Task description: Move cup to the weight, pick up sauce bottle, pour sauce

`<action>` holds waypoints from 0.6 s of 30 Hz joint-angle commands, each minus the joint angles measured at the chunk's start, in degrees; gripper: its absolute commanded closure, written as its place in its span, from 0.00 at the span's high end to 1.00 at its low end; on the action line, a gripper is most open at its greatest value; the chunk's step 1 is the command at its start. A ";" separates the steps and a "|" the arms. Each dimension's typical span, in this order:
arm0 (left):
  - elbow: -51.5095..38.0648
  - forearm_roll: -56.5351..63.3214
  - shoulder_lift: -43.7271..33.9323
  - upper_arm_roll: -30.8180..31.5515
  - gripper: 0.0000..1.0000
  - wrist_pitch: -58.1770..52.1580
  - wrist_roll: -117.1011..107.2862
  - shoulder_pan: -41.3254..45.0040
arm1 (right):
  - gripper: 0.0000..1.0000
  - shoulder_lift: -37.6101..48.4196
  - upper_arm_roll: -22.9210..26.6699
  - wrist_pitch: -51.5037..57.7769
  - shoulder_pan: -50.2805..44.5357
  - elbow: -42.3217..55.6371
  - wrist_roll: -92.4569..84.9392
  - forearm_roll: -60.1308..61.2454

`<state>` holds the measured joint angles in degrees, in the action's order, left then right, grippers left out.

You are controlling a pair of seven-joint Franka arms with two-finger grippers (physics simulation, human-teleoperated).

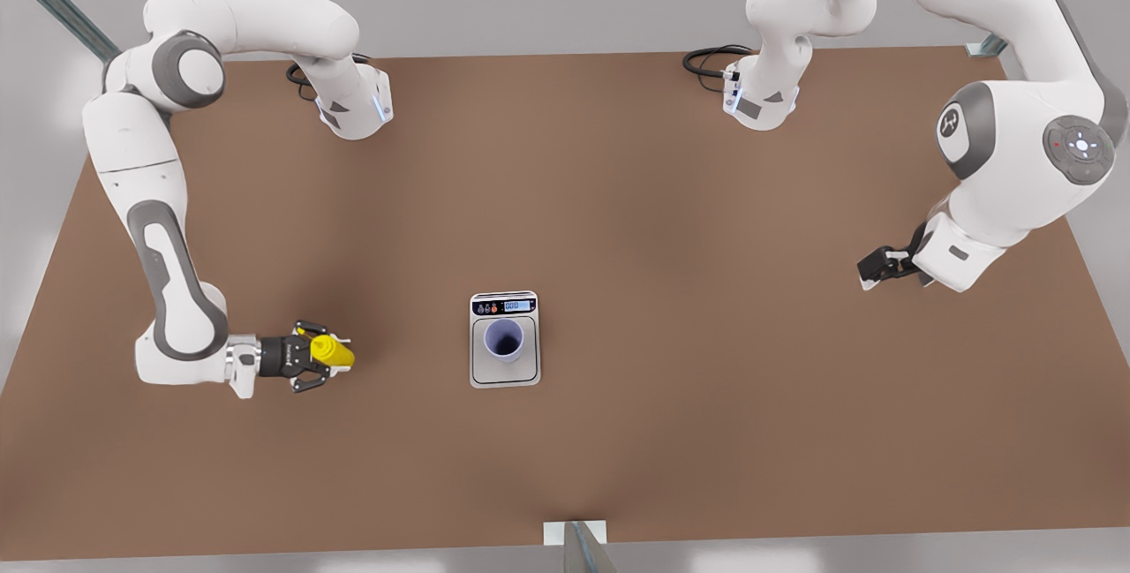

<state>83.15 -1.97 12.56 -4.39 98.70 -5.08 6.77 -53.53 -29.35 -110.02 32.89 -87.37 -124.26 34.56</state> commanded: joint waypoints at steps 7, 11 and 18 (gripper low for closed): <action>-0.88 0.13 0.45 0.00 1.00 0.00 -0.02 0.00 | 0.58 -2.54 -0.01 -0.46 -0.10 1.15 -0.02 0.07; -1.14 0.13 0.53 0.00 1.00 0.00 -0.02 0.00 | 0.61 -2.54 -0.01 -0.72 -0.10 1.15 -0.02 0.07; -1.14 0.13 0.53 0.09 1.00 0.00 0.07 0.00 | 0.68 -2.54 -0.01 -0.72 -0.10 1.15 -0.02 0.07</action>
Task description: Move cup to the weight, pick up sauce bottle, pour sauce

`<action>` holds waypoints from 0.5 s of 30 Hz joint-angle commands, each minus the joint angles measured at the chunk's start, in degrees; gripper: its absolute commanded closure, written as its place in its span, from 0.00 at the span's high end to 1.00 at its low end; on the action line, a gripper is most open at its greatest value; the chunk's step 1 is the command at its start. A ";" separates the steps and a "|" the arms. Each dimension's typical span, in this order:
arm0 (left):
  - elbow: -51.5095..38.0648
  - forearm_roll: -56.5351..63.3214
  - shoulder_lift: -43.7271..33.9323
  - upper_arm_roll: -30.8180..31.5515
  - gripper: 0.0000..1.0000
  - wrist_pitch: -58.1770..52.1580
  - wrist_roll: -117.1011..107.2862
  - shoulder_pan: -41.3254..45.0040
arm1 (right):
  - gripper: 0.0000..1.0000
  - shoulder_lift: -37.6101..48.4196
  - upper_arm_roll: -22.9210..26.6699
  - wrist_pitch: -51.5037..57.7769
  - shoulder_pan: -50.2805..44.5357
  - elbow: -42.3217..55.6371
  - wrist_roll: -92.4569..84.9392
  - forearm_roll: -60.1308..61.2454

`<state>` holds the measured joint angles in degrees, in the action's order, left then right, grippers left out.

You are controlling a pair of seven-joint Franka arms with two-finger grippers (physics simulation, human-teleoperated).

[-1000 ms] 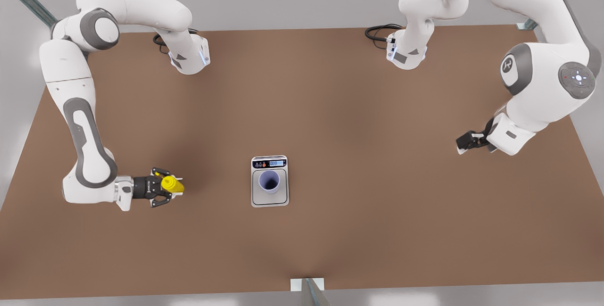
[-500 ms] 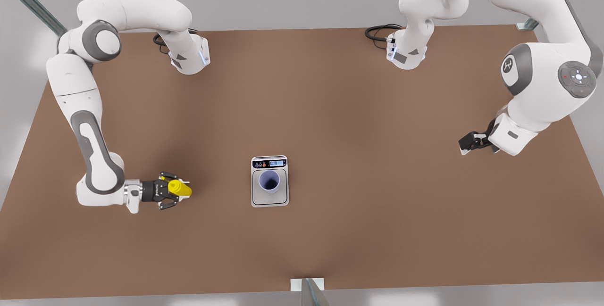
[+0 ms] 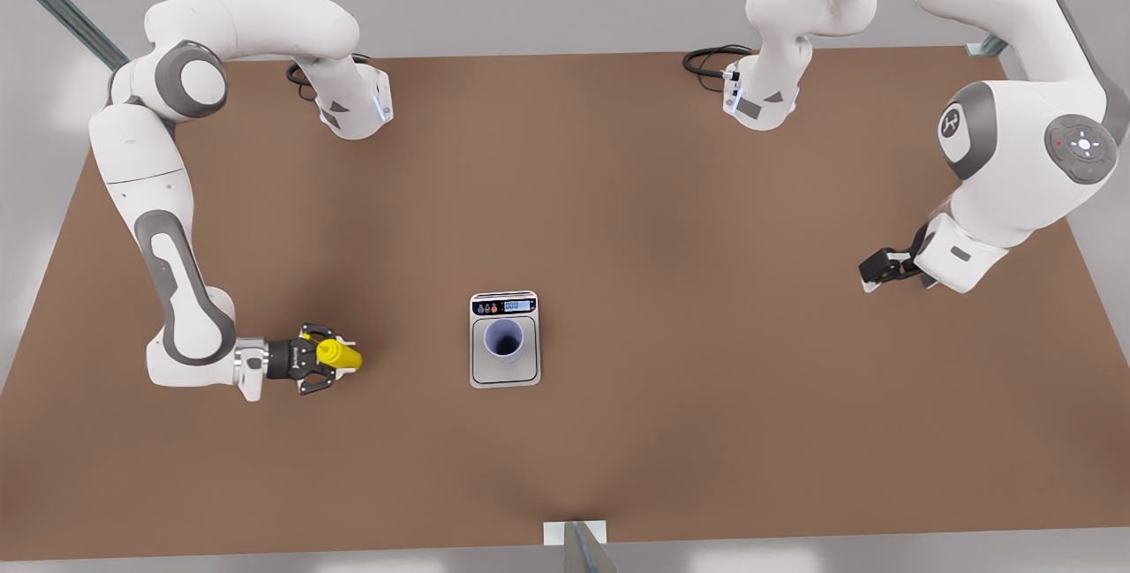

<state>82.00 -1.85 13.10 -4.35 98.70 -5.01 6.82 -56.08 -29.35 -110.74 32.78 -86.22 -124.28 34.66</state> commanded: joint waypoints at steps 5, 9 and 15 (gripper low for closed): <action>-0.88 0.01 0.79 0.05 1.00 -0.09 -0.26 -0.05 | 0.70 0.00 0.00 0.00 0.09 0.00 0.00 -0.03; -0.97 0.01 0.79 0.05 1.00 0.00 -0.26 0.04 | 0.70 0.00 0.00 0.00 0.09 0.00 0.00 -0.03; -1.32 0.01 0.87 0.13 1.00 0.00 -0.26 0.04 | 1.00 0.27 0.00 0.53 0.35 0.00 0.18 -0.21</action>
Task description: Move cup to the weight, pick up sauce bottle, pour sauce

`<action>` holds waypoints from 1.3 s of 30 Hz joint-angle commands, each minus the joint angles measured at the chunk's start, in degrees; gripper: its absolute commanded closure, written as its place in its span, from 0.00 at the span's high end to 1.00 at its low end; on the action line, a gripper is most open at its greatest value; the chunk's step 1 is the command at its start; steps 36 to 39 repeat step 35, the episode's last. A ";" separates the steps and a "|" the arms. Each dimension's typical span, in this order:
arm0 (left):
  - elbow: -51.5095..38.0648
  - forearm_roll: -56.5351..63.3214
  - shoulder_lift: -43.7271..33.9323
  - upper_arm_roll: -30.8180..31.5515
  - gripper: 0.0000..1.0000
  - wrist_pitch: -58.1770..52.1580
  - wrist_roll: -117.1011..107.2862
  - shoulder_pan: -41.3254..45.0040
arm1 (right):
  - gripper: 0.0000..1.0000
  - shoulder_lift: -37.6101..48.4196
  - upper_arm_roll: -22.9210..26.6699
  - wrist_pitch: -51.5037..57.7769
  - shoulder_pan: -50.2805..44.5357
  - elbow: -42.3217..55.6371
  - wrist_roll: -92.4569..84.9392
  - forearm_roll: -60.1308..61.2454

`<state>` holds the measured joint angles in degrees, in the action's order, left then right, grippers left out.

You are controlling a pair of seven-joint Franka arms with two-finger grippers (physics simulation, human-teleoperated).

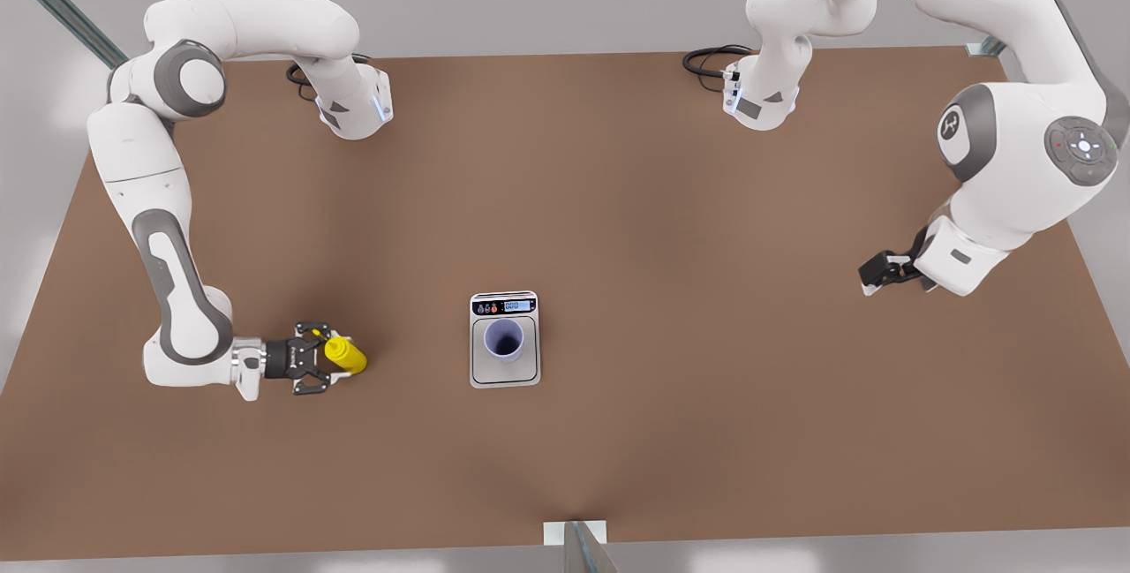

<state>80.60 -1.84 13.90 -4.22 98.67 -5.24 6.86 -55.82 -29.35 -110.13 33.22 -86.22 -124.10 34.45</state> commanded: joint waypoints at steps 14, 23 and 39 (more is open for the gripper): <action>-0.01 1.13 0.08 0.09 1.00 0.03 0.06 -0.09 | 1.00 5.71 2.46 22.67 7.92 14.67 26.35 -24.25; -0.10 1.13 -0.01 0.09 1.00 0.03 -0.03 0.00 | 1.00 29.09 30.48 16.89 -31.09 14.77 101.67 -33.40; -0.10 1.13 -0.01 0.09 1.00 0.03 -0.12 0.00 | 1.00 42.28 37.61 11.52 -42.36 3.60 119.97 -29.44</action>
